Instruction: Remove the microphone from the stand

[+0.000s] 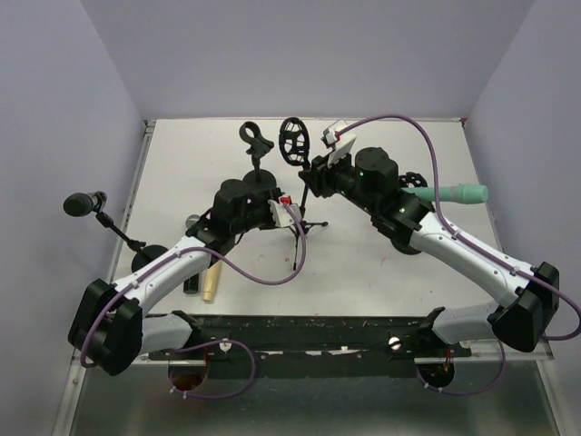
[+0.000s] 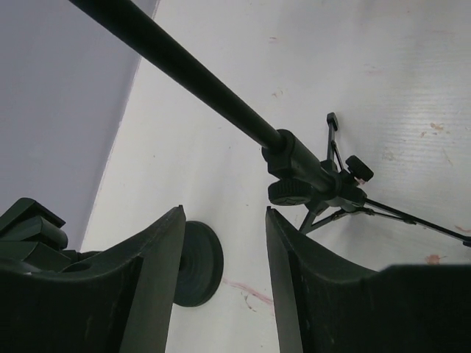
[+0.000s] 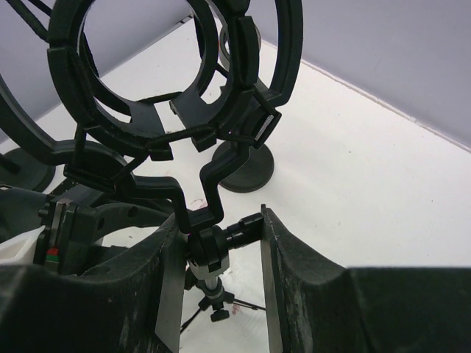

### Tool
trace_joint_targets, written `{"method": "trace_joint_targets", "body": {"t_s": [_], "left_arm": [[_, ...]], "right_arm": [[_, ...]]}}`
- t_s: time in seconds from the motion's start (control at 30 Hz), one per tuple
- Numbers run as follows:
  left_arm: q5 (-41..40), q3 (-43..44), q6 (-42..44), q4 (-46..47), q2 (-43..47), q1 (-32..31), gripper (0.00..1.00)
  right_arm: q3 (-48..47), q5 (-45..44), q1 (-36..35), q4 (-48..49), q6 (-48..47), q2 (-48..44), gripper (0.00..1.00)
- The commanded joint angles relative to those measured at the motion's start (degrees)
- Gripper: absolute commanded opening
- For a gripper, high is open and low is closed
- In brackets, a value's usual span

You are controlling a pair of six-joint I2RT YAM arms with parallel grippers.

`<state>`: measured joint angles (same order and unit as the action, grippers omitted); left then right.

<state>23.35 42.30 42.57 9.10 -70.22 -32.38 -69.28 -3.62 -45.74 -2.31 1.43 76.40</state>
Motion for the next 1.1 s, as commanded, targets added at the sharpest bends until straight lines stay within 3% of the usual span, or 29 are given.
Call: {"method": "trace_joint_targets", "body": {"t_s": [0.0, 0.23, 0.57, 0.8, 0.93, 1.07], "left_arm": [[2.7, -0.4, 5.9, -6.5, 3.8, -0.3, 0.58], [6.3, -0.5, 6.6, -8.5, 4.3, -1.4, 0.63], [5.9, 2.4, 4.1, -9.5, -0.1, -2.7, 0.56], [-0.3, 5.9, -2.4, -7.3, -3.9, -2.9, 0.39], [1.6, 7.2, -5.2, -8.2, -4.4, -2.9, 0.34], [2.7, 8.6, -9.5, -10.7, -4.9, -2.8, 0.2]], "right_arm": [[0.2, 0.8, -0.1, -5.2, 5.1, 1.4, 0.01], [1.0, 1.4, -0.1, -4.9, 6.9, 1.3, 0.01], [1.1, 1.4, 0.0, -5.3, 7.6, 0.9, 0.01], [1.3, 1.2, 0.3, -5.2, 7.8, 0.6, 0.01], [1.6, 0.9, 0.4, -4.8, 8.1, 0.5, 0.01], [1.8, 0.7, 0.5, -4.6, 8.1, 0.5, 0.01]]}}
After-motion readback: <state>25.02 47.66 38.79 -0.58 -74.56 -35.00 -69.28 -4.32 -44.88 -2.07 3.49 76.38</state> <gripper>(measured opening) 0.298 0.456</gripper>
